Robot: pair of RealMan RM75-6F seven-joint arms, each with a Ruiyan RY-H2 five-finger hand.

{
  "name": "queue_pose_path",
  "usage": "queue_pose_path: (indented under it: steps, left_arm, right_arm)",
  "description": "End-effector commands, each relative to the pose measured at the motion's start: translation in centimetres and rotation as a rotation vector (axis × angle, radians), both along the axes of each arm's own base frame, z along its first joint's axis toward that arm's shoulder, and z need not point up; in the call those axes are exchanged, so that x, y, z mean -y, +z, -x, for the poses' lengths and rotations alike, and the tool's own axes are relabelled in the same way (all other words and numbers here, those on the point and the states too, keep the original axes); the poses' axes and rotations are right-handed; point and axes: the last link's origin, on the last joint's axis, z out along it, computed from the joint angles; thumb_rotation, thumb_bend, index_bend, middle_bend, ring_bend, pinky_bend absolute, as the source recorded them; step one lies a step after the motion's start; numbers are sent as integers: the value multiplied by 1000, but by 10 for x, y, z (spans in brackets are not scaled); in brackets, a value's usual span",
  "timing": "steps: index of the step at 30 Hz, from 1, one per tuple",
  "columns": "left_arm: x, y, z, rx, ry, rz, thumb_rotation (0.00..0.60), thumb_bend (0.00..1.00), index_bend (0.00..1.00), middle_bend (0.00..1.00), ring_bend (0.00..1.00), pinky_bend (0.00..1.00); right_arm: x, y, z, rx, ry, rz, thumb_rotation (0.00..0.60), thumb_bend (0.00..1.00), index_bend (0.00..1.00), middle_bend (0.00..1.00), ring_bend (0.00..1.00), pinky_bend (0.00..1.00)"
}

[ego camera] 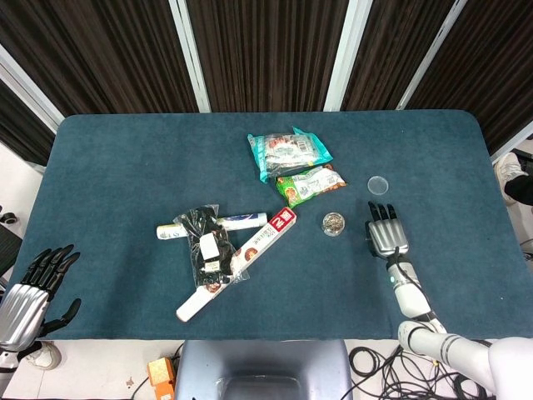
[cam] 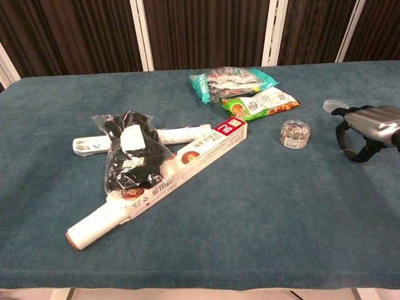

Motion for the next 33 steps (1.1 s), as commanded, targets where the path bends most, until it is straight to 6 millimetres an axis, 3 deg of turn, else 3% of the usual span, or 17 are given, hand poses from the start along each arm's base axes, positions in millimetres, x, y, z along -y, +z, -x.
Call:
queue_pose_path:
  steps: [1,21,33]
  left_arm:
    - [0,0,0,0,-1,1,600,401,0,1,0,45]
    - [1,1,0,3,0,-3,600,401,0,1,0,45]
    - [-3,-1,0,-5,9,-1,600,400,0,1,0,44]
  right_arm:
    - [0,1,0,4,2,2,600,355,666,0,0,0]
    - [3,9,-15,30,37,23,600,354,673,0,0,0]
    - [25,14,-75,77,114,58,600,355,672,0,0,0]
